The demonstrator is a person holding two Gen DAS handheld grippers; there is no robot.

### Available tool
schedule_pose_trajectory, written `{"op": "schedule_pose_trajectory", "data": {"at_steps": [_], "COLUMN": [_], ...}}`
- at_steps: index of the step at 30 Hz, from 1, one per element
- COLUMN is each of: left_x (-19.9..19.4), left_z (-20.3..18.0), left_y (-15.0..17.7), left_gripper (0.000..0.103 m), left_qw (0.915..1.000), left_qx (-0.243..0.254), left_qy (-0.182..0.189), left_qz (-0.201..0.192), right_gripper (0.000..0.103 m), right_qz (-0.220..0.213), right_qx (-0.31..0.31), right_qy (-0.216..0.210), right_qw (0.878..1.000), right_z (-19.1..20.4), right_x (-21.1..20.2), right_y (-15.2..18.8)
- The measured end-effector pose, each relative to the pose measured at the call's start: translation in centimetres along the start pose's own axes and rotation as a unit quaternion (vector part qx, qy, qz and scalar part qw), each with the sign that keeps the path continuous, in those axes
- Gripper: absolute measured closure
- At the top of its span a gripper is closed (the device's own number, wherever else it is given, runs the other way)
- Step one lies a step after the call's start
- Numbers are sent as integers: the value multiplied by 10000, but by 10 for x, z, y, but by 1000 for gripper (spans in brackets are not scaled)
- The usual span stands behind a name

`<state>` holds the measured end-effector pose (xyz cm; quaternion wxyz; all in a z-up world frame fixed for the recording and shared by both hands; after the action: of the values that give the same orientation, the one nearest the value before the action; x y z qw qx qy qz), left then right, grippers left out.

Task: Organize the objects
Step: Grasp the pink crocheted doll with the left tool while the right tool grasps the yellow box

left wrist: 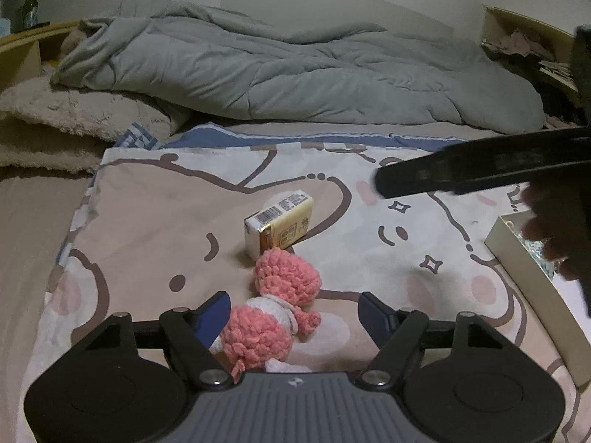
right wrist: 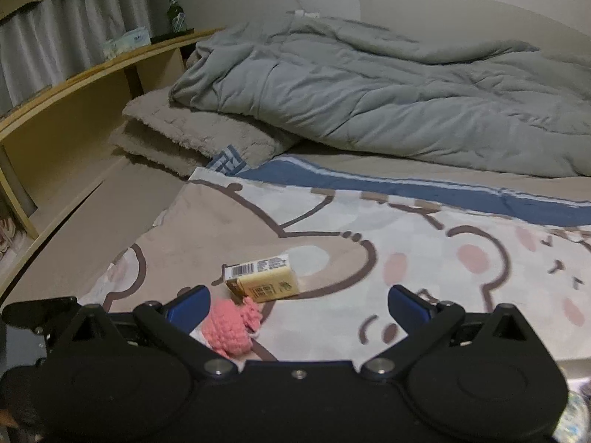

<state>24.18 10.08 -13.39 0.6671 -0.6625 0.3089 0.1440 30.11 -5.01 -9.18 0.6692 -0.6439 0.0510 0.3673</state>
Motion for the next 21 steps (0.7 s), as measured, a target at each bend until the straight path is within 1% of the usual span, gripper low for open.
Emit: {"op": "schedule_pose_trajectory", "data": {"at_steps": [7, 8, 9, 10, 15, 17, 21], "left_x": [18, 21, 24, 27, 33, 36, 41], "left_z": [4, 4, 5, 6, 13, 17, 14], "left_y": [4, 4, 5, 6, 5, 6, 11], "left_gripper": [29, 31, 36, 37, 37, 37, 37], "left_qw": [9998, 9998, 9997, 9997, 9995, 9994, 9995], "left_qx": [-130, -135, -147, -146, -283, -302, -131], "left_qy": [95, 107, 111, 74, 13, -39, -42], "left_qz": [95, 135, 174, 180, 141, 184, 293], "right_gripper": [0, 0, 0, 0, 0, 0, 0], "right_qz": [61, 86, 124, 159, 373, 434, 571], "right_qx": [-112, -159, -207, -255, -560, -591, -551], "right_qy": [-140, -141, -129, -121, -190, -217, -292], "right_qw": [9998, 9997, 9996, 9995, 9976, 9971, 9964], "right_z": [15, 17, 20, 22, 35, 38, 39], "right_x": [54, 62, 71, 78, 111, 121, 134], "right_y": [0, 0, 1, 1, 10, 13, 19]}}
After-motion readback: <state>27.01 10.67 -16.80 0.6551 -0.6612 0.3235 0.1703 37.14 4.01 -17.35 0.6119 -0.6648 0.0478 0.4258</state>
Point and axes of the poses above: each gripper's, at about its wrist camera, not at the fingertips, and x roughly the way its jaws point, z to its left, y to its underside, the point moved 6 cm from there along x, roughly the way its jaws point, and after that the axes turned 7 degrees about -z, right-handed, at the moved point
